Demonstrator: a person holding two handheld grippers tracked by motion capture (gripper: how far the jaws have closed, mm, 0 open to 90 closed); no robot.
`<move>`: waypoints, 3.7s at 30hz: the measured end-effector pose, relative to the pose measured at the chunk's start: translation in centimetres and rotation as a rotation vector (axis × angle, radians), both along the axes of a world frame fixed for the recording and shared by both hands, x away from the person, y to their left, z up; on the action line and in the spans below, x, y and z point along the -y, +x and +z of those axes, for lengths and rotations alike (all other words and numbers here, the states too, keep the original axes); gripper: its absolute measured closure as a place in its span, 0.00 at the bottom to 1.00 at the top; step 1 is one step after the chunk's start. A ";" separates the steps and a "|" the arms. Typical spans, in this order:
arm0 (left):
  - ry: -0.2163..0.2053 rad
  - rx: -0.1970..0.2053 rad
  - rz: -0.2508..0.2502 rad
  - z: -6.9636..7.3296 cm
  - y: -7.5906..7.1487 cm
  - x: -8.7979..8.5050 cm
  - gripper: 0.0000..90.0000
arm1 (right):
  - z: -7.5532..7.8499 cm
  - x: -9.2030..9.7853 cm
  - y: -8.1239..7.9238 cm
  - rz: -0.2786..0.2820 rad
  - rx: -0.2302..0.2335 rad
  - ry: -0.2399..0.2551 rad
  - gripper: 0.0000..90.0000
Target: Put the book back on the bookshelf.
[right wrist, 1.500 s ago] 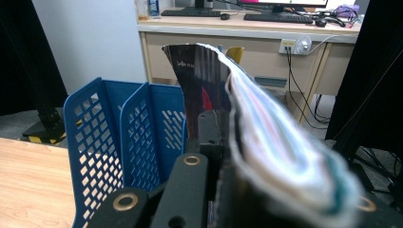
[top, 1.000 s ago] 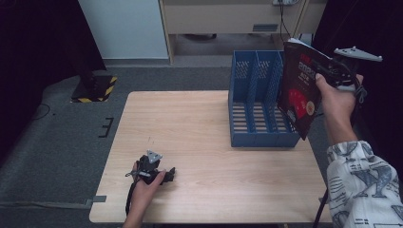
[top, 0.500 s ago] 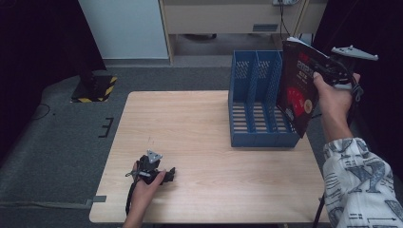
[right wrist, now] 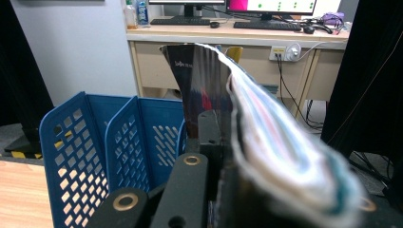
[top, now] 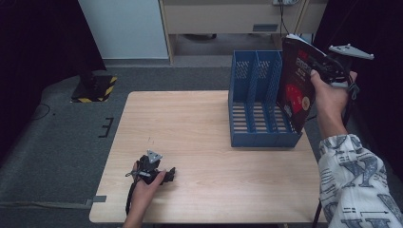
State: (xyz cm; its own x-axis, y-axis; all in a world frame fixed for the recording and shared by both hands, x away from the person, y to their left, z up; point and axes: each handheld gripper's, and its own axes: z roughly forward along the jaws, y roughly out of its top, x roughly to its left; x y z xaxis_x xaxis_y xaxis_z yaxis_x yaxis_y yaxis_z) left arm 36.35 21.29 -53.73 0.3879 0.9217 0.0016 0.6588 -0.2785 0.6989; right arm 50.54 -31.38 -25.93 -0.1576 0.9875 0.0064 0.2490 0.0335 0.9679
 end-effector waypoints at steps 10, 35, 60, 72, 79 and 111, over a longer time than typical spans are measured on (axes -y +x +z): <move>0.000 0.000 0.000 0.0 0.0 0.0 0.00 | -0.3 -0.1 0.3 -0.011 0.011 0.002 0.97; 0.000 0.001 -0.001 0.0 0.0 0.0 0.00 | -1.8 -0.1 1.2 -0.036 0.047 0.012 0.97; 0.000 0.001 -0.001 0.0 0.0 0.0 0.00 | -3.2 -0.6 1.9 -0.031 0.052 0.008 0.97; -0.003 0.000 0.000 0.0 0.0 0.0 0.00 | -3.9 -1.2 2.0 -0.014 0.060 -0.005 0.97; -0.002 0.001 -0.002 0.0 0.0 0.0 0.00 | -4.9 -0.8 1.8 -0.019 0.049 -0.005 0.97; 0.002 -0.002 -0.006 0.0 0.0 0.0 0.00 | -7.7 -1.5 2.4 0.010 -0.045 -0.060 0.97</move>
State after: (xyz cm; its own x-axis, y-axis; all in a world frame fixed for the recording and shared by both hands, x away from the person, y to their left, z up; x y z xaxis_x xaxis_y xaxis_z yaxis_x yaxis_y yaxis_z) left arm 36.37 21.28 -53.72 0.3932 0.9194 0.0028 0.6587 -0.2838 0.6968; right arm 52.91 -29.88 -33.58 -0.1680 0.9848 -0.0452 0.2913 0.0934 0.9521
